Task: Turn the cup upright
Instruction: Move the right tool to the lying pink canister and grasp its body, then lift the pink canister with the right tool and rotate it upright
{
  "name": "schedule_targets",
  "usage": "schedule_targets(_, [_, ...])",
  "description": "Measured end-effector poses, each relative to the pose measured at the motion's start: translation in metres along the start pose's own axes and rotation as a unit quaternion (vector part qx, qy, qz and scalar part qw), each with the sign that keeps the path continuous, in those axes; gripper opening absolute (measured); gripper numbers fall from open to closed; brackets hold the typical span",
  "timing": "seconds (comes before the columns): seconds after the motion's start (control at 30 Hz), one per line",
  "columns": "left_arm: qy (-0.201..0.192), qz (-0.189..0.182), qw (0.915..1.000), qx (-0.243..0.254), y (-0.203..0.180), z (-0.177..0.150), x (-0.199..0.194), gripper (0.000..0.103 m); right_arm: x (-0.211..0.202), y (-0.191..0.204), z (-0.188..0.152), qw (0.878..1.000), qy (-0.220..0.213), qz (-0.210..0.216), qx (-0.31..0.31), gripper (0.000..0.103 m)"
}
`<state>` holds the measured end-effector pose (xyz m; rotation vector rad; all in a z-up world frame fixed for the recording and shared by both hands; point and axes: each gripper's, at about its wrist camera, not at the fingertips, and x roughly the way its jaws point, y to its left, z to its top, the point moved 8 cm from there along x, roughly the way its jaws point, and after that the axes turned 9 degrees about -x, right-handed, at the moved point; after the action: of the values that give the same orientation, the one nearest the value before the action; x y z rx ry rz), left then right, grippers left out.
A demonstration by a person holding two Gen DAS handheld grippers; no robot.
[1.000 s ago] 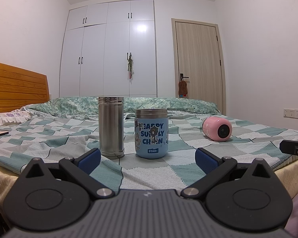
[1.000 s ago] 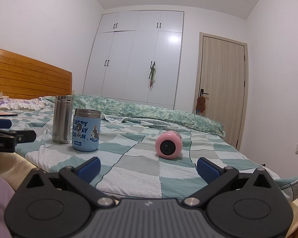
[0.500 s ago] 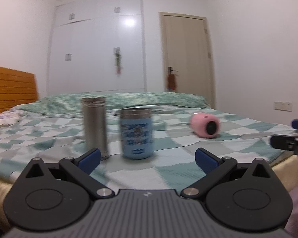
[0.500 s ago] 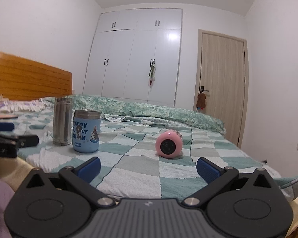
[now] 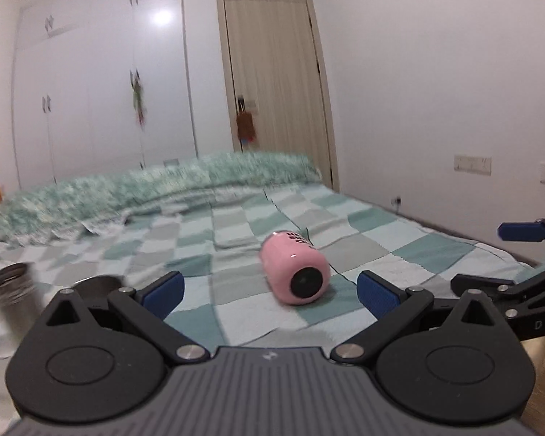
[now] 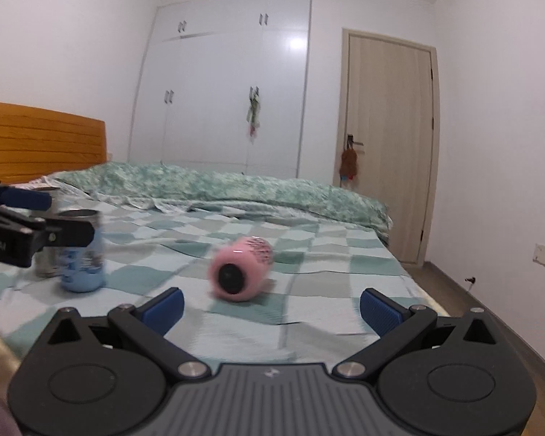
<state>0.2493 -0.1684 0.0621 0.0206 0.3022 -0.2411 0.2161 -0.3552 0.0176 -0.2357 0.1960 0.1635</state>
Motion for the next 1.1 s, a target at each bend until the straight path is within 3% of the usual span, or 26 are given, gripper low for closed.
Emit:
schedule_targets(0.13, [0.068,0.006,0.9976,-0.013,-0.012,0.014,0.070,0.103,0.044,-0.043,0.006,1.000,0.030,-0.006,0.006,0.103])
schedule_targets(0.27, [0.137,0.035,0.9900,-0.009,-0.019,0.022,0.146,0.103,0.095,-0.076,0.012,0.998,0.060,0.002,0.003,0.103])
schedule_targets(0.43, [0.230,0.061,0.9701,-0.046,-0.011,0.012,0.229,0.103,0.158,-0.104,0.010,0.994,0.103,0.028,0.013,0.103])
schedule_targets(0.53, [0.286,0.063,0.9529,-0.079,-0.006,-0.004,0.256,0.103,0.188,-0.105,0.006,0.991,0.121,0.045,0.019,0.103])
schedule_targets(0.57, [0.306,0.063,0.9457,-0.090,-0.004,-0.011,0.260,0.101,0.196,-0.105,0.005,0.990,0.126,0.055,0.023,0.103])
schedule_targets(0.63, [0.330,0.044,0.9345,-0.126,-0.002,-0.020,0.264,0.086,0.210,-0.102,0.002,0.987,0.139,0.073,0.024,0.103])
schedule_targets(0.83, [0.321,0.037,0.9397,-0.111,-0.006,-0.019,0.243,0.086,0.209,-0.084,-0.004,0.983,0.149,0.103,0.002,0.103])
schedule_targets(1.1, [0.306,0.014,0.9474,-0.092,-0.013,-0.007,0.183,0.086,0.155,-0.065,0.014,0.984,0.145,0.106,-0.010,0.103])
